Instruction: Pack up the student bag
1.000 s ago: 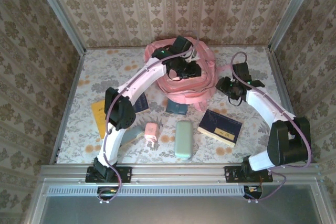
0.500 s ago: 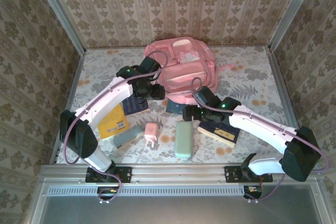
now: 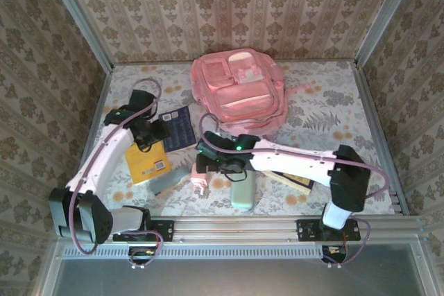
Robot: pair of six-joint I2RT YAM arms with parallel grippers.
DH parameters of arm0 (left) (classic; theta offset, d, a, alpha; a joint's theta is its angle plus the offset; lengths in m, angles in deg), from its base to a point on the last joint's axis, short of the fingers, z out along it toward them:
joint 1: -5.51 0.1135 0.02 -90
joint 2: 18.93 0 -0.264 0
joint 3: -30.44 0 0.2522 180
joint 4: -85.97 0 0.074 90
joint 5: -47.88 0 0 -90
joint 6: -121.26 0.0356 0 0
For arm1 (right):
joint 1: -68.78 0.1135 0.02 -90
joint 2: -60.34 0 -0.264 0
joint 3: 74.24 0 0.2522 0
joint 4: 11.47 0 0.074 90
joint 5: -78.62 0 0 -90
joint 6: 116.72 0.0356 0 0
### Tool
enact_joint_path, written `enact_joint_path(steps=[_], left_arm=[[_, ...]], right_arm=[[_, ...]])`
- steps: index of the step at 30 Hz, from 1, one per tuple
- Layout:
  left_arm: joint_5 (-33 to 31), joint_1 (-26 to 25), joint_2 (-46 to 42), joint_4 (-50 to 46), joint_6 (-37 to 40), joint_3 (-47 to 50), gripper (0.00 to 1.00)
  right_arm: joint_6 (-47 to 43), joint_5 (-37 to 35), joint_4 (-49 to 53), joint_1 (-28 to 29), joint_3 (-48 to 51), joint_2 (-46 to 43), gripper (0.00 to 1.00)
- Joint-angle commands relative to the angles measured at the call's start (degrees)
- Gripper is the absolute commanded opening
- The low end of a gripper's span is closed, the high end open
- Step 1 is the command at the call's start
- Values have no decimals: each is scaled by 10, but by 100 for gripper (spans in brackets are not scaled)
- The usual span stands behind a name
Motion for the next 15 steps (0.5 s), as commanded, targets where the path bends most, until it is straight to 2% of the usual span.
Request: enact_joint_path(steps=[1,6,15], left_arm=[[20,26,-22,11,-2,14,58],[51,59,-36,25,8,34,58],[71,70,-49,47,7,53,58]], right_arm=[[97,-20,71,5,-54,48,91],[139,-13,86,15,-107,111,91],[133,13,83,18,-173,190,88]])
